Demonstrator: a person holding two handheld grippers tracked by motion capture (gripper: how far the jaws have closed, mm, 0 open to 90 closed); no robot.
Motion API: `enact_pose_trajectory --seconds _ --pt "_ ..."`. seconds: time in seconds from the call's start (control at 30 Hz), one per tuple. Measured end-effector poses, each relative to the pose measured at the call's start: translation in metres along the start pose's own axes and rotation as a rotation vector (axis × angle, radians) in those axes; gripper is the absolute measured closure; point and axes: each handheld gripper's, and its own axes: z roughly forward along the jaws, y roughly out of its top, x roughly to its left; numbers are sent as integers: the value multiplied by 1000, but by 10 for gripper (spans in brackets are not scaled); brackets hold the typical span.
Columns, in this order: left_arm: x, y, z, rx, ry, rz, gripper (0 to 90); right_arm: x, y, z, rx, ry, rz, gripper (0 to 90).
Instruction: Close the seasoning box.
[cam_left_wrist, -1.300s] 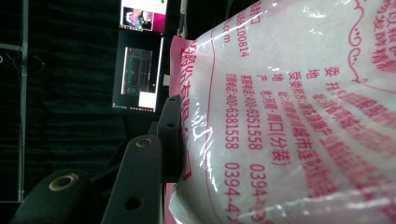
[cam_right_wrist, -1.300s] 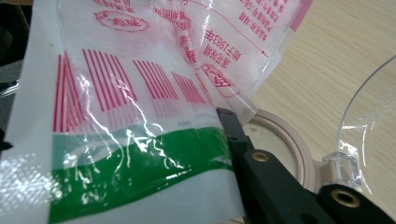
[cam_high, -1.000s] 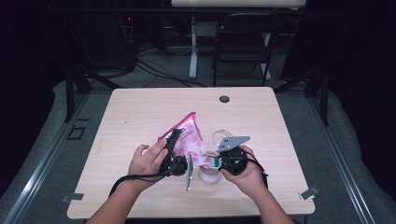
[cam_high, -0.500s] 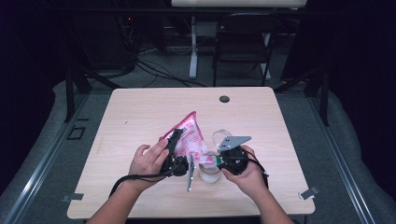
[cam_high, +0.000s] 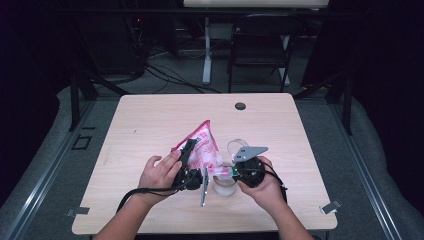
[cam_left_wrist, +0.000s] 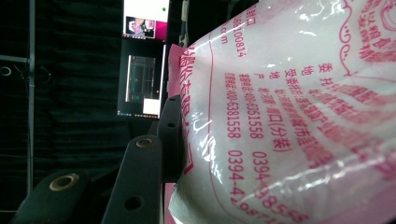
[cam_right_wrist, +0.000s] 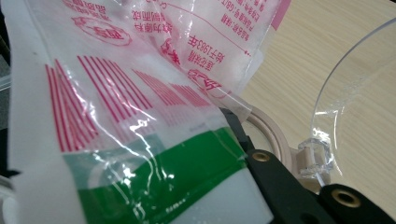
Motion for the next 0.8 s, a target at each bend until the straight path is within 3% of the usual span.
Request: enact_pose_trajectory --seconds 0.8 --pt "0 -3 -5 -6 4 22 649 2 -1 5 26 37 5 900"
